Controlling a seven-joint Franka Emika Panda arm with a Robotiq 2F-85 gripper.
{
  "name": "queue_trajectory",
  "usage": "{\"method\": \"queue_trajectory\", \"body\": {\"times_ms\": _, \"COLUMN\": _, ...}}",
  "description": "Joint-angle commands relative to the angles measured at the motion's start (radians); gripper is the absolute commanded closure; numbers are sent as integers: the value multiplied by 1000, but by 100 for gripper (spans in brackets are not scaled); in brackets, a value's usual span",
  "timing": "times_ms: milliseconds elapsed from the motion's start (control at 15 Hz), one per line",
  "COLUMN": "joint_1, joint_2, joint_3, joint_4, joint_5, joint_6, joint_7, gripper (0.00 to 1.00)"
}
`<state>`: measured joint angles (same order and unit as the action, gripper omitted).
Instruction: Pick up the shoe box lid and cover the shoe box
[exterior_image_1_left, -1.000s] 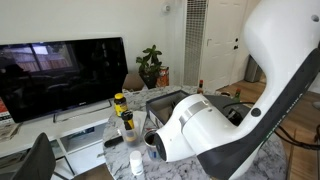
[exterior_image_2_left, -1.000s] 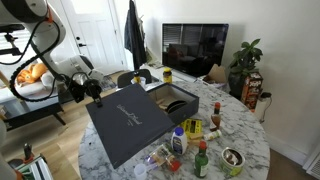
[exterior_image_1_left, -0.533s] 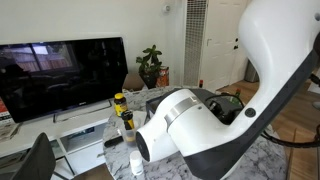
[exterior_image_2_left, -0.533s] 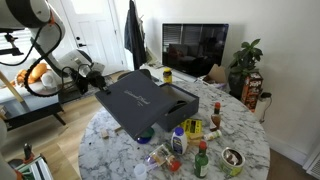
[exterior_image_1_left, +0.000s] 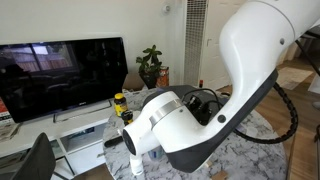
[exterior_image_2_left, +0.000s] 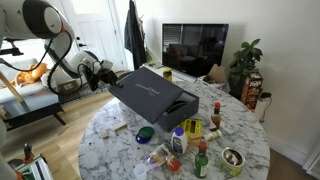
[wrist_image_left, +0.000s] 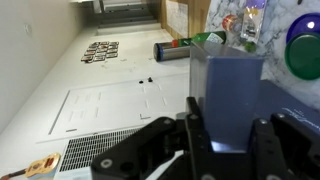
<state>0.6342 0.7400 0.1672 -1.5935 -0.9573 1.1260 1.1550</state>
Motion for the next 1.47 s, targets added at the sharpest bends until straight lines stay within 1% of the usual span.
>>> {"method": "queue_trajectory", "body": {"times_ms": 0, "joint_1": 0, "joint_2": 86, "joint_3": -11, "joint_4": 106, "joint_5": -69, "joint_6": -42, "joint_7": -78, "gripper": 99}}
{"method": "queue_trajectory", "body": {"times_ms": 200, "joint_1": -7, "joint_2": 127, "joint_3": -21, "joint_4": 167, "joint_5": -104, "joint_6": -15, "joint_7": -103, "gripper": 99}}
{"method": "queue_trajectory", "body": {"times_ms": 400, "joint_1": -16, "joint_2": 157, "joint_3": -27, "joint_4": 221, "joint_5": -113, "joint_6": -7, "joint_7": -114, "gripper": 99}}
{"method": "queue_trajectory", "body": {"times_ms": 800, "joint_1": -35, "joint_2": 200, "joint_3": -37, "joint_4": 291, "joint_5": -116, "joint_6": 19, "joint_7": -133, "gripper": 99}}
{"method": "queue_trajectory", "body": {"times_ms": 1400, "joint_1": -31, "joint_2": 260, "joint_3": -60, "joint_4": 384, "joint_5": -143, "joint_6": 62, "joint_7": -166, "gripper": 99}}
